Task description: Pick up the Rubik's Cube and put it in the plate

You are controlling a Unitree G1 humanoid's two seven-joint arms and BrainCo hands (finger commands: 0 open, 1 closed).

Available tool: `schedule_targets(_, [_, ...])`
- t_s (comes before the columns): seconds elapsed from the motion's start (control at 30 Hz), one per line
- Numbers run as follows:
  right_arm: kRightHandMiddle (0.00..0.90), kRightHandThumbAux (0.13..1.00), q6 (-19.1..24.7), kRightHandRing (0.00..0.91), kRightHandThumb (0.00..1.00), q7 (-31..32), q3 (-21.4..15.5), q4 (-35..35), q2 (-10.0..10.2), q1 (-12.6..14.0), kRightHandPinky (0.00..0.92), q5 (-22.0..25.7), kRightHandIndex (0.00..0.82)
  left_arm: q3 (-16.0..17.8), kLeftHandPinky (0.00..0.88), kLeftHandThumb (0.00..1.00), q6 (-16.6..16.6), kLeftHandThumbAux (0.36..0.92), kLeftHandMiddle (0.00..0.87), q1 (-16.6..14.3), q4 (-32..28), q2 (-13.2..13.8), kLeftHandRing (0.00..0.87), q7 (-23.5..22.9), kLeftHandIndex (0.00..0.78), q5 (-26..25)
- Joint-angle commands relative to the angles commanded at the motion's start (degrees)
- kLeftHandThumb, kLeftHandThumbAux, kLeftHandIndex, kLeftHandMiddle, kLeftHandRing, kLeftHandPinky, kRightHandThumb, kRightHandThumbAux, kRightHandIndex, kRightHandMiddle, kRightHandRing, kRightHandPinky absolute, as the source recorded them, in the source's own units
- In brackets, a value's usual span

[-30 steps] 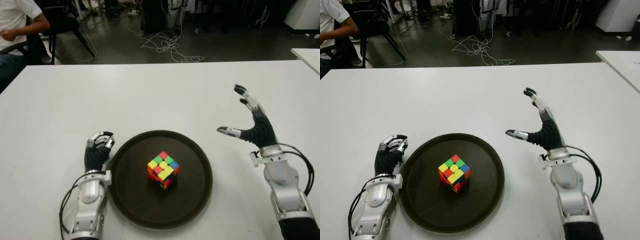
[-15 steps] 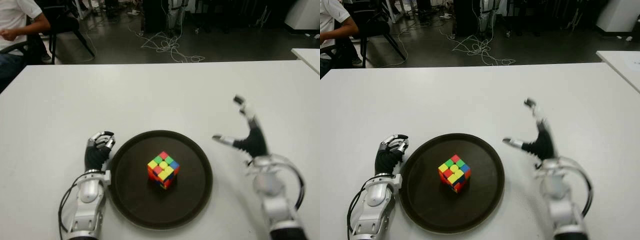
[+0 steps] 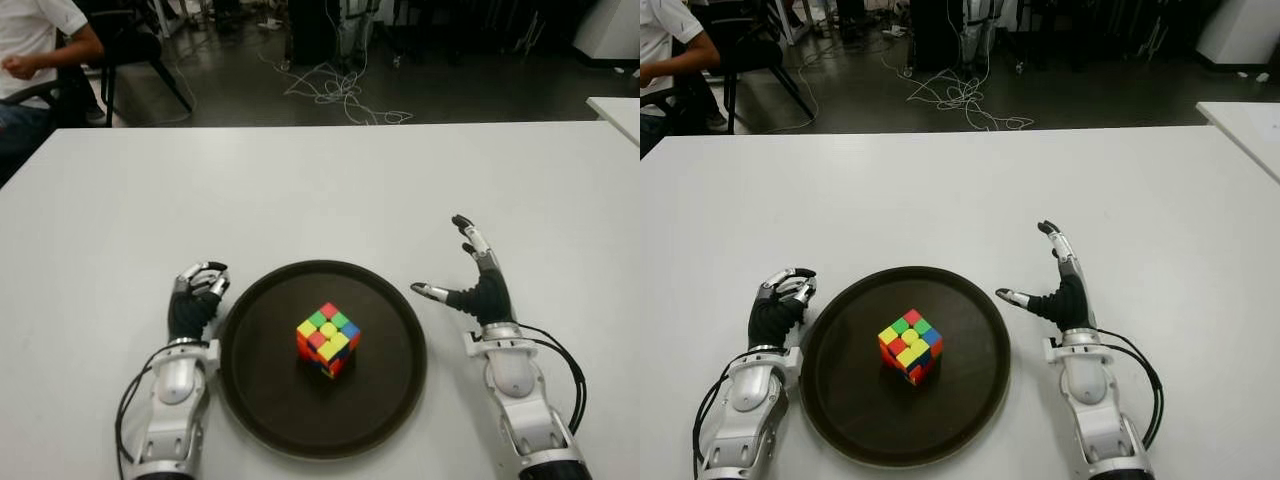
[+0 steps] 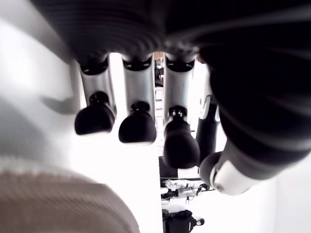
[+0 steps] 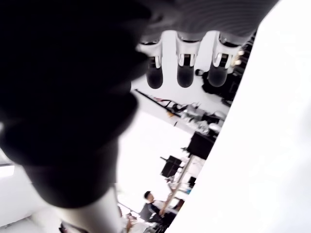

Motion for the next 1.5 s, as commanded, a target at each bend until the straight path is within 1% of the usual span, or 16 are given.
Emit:
schedule_targets(0.27, [0.035, 0.935, -1.3, 0.017, 0.0, -2.0, -0.1, 0.8, 0.5, -0.3, 0.005, 0.8, 0.015, -0.2, 0.811, 0.71, -0.9, 0.704, 0.807, 0.0, 0.6, 0.3, 0.82, -0.4, 0.444, 0.1])
schedule_targets(0.37, [0.029, 0.894, -1.5, 0.01, 0.0, -1.8, -0.7, 1.3, 0.9, -0.3, 0.001, 2.7, 0.011, -0.2, 0.808, 0.71, -1.1, 0.705, 0.808, 0.0, 0.7, 0.3, 0.821, -0.3, 0.444, 0.3])
schedule_targets(0.43, [0.048, 0.842, -1.6, 0.037, 0.0, -1.3, -1.3, 1.9, 0.9, 0.0, 0.037, 4.5, 0.018, -0.3, 0.805, 0.71, -1.1, 0.705, 0.809, 0.1, 0.7, 0.2, 0.821, -0.1, 0.444, 0.4])
schedule_targets(0.5, [0.093, 0.796, -1.6, 0.094, 0.0, -1.2, -1.7, 2.3, 0.7, 0.3, 0.115, 5.6, 0.045, -0.3, 0.803, 0.71, -1.0, 0.705, 0.81, 0.1, 0.6, 0.2, 0.82, 0.0, 0.444, 0.5])
schedule_targets(0.53, [0.134, 0.783, -1.5, 0.141, 0.0, -1.1, -1.8, 2.5, 0.6, 0.4, 0.174, 6.0, 0.074, -0.3, 0.803, 0.71, -0.9, 0.705, 0.81, 0.1, 0.6, 0.1, 0.82, 0.1, 0.444, 0.6])
schedule_targets(0.63, [0.191, 0.769, -0.5, 0.205, 0.0, -1.5, -1.9, 2.1, 1.2, 0.3, 0.251, 7.0, 0.117, -0.3, 0.802, 0.71, -0.6, 0.705, 0.81, 0.1, 0.4, 0.0, 0.82, 0.4, 0.444, 0.7])
schedule_targets(0.73, [0.361, 0.788, 0.1, 0.377, 0.016, -1.8, -2.3, 1.8, 1.9, 0.2, 0.4, 8.3, 0.287, -0.3, 0.801, 0.71, -0.1, 0.705, 0.808, 0.1, 0.1, 0.1, 0.82, 0.5, 0.444, 0.8])
schedule_targets(0.77, [0.381, 0.791, 0.2, 0.398, 0.021, -2.0, -2.4, 1.9, 2.0, 0.1, 0.418, 8.6, 0.31, -0.4, 0.801, 0.71, 0.0, 0.705, 0.808, 0.1, 0.0, 0.2, 0.819, 0.5, 0.444, 0.9])
schedule_targets(0.8, [0.442, 0.798, 0.3, 0.462, 0.05, -2.1, -2.5, 2.0, 2.1, 0.0, 0.481, 8.8, 0.375, -0.4, 0.799, 0.71, 0.1, 0.705, 0.806, 0.1, 0.0, 0.2, 0.819, 0.5, 0.444, 1.0])
schedule_targets(0.83, [0.464, 0.8, 0.6, 0.485, 0.062, -2.0, -2.6, 1.8, 2.2, -0.1, 0.504, 9.2, 0.398, -0.5, 0.799, 0.71, -0.1, 0.705, 0.805, 0.1, 0.1, 0.4, 0.818, 0.4, 0.444, 1.3])
schedule_targets(0.87, [0.557, 0.801, 0.9, 0.573, 0.095, -2.0, -2.7, 1.7, 2.2, -0.1, 0.588, 9.5, 0.469, -0.6, 0.797, 0.711, -0.2, 0.705, 0.804, 0.1, 0.1, 0.5, 0.817, 0.4, 0.444, 1.5])
schedule_targets(0.93, [0.669, 0.802, 1.7, 0.679, 0.141, -1.9, -2.8, 1.4, 2.3, 0.0, 0.687, 10.1, 0.558, -0.7, 0.795, 0.711, -0.3, 0.705, 0.802, 0.1, 0.2, 0.7, 0.816, 0.2, 0.443, 1.7])
schedule_targets(1.03, [0.744, 0.81, 3.5, 0.75, 0.172, -1.7, -2.9, 0.7, 2.4, 0.3, 0.752, 10.8, 0.624, -0.8, 0.795, 0.711, -0.3, 0.705, 0.801, 0.1, 0.3, 1.0, 0.816, -0.2, 0.443, 1.7])
schedule_targets(1.13, [0.775, 0.819, 4.9, 0.781, 0.187, -1.6, -3.0, 0.1, 2.4, 0.4, 0.782, 11.3, 0.656, -0.7, 0.796, 0.71, -0.3, 0.705, 0.801, 0.1, 0.3, 1.1, 0.816, -0.4, 0.443, 1.7])
schedule_targets(1.37, [0.812, 0.84, 10.4, 0.82, 0.242, -1.6, -4.1, -1.1, 2.9, 0.9, 0.817, 13.9, 0.714, -0.5, 0.796, 0.711, 0.3, 0.705, 0.802, -0.1, 0.5, 1.4, 0.817, -0.7, 0.443, 1.6])
schedule_targets(1.5, [0.82, 0.844, 12.1, 0.828, 0.282, -1.9, -4.4, -1.3, 3.2, 1.2, 0.824, 14.9, 0.73, -0.4, 0.799, 0.71, 0.4, 0.705, 0.801, -0.2, 0.7, 1.3, 0.817, -0.4, 0.443, 1.6])
